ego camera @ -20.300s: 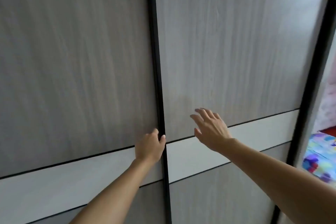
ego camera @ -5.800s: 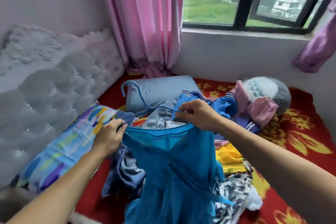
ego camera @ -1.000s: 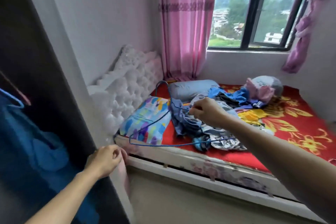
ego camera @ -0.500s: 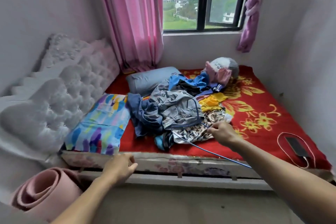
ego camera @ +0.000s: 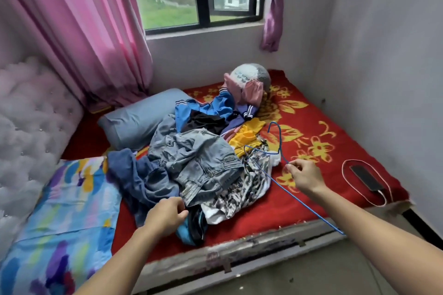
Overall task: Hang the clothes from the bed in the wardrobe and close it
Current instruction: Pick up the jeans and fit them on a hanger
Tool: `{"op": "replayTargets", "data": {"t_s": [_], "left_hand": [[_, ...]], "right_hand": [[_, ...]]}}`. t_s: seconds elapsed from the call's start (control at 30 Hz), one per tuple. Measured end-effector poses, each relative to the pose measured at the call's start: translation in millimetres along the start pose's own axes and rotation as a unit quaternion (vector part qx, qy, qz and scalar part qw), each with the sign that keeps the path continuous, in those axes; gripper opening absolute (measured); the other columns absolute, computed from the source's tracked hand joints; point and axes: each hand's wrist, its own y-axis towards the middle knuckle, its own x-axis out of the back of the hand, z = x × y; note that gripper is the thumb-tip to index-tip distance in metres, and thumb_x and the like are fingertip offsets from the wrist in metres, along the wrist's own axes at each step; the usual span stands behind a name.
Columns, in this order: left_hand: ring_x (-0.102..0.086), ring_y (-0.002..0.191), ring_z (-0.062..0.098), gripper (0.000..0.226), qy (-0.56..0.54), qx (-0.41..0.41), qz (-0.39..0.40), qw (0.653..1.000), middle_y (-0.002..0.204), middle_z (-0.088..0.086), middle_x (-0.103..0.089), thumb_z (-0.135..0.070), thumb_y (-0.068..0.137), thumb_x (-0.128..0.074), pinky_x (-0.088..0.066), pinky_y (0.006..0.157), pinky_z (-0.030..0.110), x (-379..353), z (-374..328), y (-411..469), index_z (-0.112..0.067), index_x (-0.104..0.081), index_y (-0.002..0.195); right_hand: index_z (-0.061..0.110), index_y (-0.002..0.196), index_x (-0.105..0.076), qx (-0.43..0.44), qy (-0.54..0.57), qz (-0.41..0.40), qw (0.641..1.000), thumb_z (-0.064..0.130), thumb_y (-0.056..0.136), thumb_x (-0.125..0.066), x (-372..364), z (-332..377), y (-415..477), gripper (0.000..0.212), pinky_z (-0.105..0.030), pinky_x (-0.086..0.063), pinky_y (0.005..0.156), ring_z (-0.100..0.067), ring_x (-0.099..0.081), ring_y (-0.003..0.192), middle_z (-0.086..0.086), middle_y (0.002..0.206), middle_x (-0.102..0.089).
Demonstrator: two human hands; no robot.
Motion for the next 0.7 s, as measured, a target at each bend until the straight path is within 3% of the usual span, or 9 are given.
{"op": "replayTargets", "data": {"t_s": [0.1,0.23,0.4,0.53,0.63,0.7], "left_hand": [[-0.061,0.083,0.017,0.016,-0.001,-0.018,0.030,0.999,0.087,-0.005,-0.065,-0.044,0.085,-0.057,-0.049,0.069,0.031,-9.8,-15.1,48.7,-0.028,-0.059,0.082],[-0.060,0.086,0.018,0.013,0.008,-0.019,0.071,0.997,0.083,-0.007,-0.058,-0.040,0.087,-0.056,-0.047,0.070,0.031,-28.3,-29.1,106.1,-0.027,-0.059,0.087],[-0.061,0.082,0.018,0.015,0.017,0.025,0.097,0.995,0.088,-0.003,-0.067,-0.040,0.086,-0.055,-0.049,0.069,0.032,-38.0,-26.3,182.9,-0.026,-0.059,0.086],[-0.063,0.086,0.018,0.015,0.017,0.060,0.112,0.992,0.089,-0.004,-0.068,-0.041,0.086,-0.055,-0.052,0.073,0.033,-44.9,-22.5,244.6,-0.027,-0.059,0.086],[-0.063,0.084,0.017,0.014,-0.004,0.081,0.114,0.990,0.085,-0.005,-0.068,-0.038,0.086,-0.053,-0.052,0.072,0.034,-62.1,-22.1,280.8,-0.027,-0.060,0.088],[-0.062,0.086,0.019,0.014,-0.012,0.101,0.114,0.988,0.086,-0.004,-0.067,-0.035,0.087,-0.052,-0.050,0.070,0.033,-82.7,-19.1,300.7,-0.025,-0.061,0.090]], "right_hand": [[0.013,0.081,-0.068,-0.016,0.002,-0.004,1.000,0.018,0.093,-0.060,-8.8,-7.9,43.3,0.015,-0.030,-0.034,0.059,-0.015,-0.054,0.059,0.002,0.062,-0.060],[0.018,0.074,-0.064,-0.035,0.005,-0.002,0.999,0.018,0.093,-0.058,-41.1,-24.4,119.9,0.021,-0.033,-0.039,0.059,-0.020,-0.052,0.056,0.000,0.059,-0.059],[0.018,0.077,-0.064,-0.073,0.042,0.033,0.996,0.018,0.095,-0.055,-106.8,-33.8,239.5,0.021,-0.031,-0.035,0.060,-0.018,-0.050,0.060,0.002,0.060,-0.056],[0.013,0.081,-0.067,-0.165,0.094,0.060,0.980,0.022,0.096,-0.048,-166.8,-48.2,331.8,0.026,-0.031,-0.041,0.059,-0.014,-0.052,0.053,0.002,0.056,-0.060],[0.014,0.074,-0.059,-0.228,0.125,0.067,0.963,0.019,0.100,-0.043,-210.8,-68.5,379.0,0.030,-0.028,-0.040,0.047,-0.012,-0.053,0.044,-0.004,0.057,-0.061],[0.016,0.073,-0.053,-0.269,0.107,0.095,0.952,0.013,0.099,-0.046,-235.8,-93.7,396.9,0.027,-0.028,-0.053,0.051,-0.011,-0.059,0.046,-0.006,0.058,-0.063]]}}
